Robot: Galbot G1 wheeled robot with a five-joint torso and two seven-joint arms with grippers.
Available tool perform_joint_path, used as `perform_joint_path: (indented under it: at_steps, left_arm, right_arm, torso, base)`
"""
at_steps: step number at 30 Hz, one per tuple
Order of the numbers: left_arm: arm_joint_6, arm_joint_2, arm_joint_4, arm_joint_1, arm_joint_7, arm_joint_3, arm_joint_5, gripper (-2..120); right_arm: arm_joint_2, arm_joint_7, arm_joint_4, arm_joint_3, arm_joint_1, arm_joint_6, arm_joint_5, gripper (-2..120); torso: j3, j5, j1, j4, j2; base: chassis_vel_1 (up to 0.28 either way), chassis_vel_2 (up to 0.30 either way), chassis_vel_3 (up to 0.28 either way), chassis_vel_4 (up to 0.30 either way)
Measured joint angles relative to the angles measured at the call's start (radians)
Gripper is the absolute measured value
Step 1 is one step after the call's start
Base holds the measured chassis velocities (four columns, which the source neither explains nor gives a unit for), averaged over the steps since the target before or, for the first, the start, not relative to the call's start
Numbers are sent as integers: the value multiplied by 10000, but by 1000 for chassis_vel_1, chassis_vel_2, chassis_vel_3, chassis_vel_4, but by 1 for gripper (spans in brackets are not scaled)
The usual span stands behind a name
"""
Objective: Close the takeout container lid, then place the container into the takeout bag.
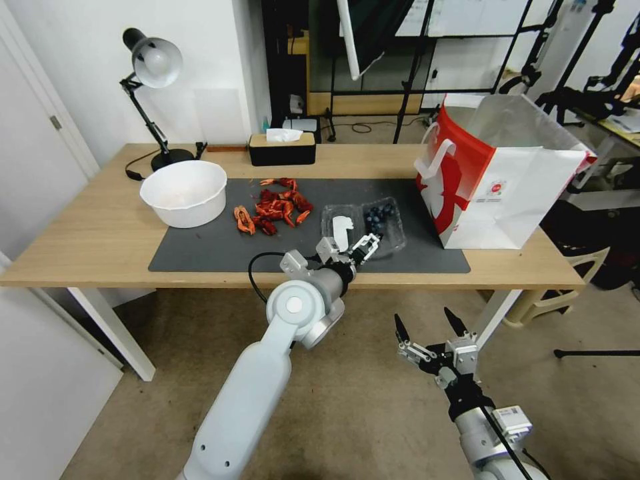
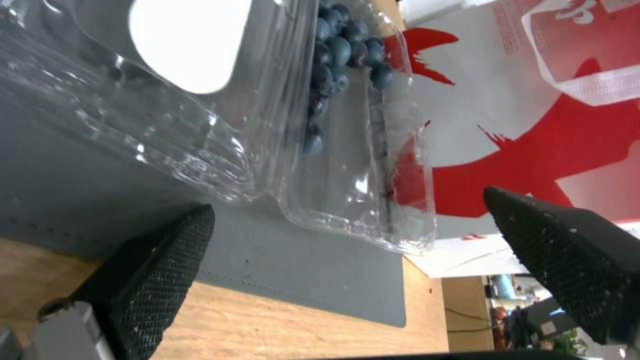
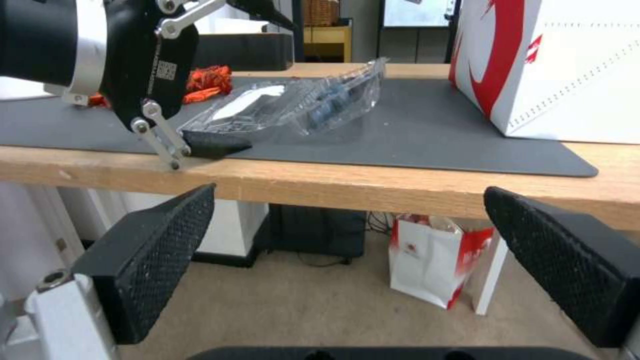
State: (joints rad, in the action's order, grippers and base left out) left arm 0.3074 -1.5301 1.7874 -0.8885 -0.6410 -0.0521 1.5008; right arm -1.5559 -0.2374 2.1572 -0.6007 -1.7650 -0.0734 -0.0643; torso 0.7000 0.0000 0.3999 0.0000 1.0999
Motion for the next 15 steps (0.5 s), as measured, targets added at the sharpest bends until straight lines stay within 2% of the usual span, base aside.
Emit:
perform_joint_path:
  at_steps: [15]
  left_arm:
    - [-112, -8, -224, 104, 56, -96, 35, 100]
  right_arm:
    - [-64, -6, -38, 47, 8, -20, 85, 100]
  torso:
    - [-1, -1, 0, -1, 3]
  base:
    - [0, 0, 0, 0]
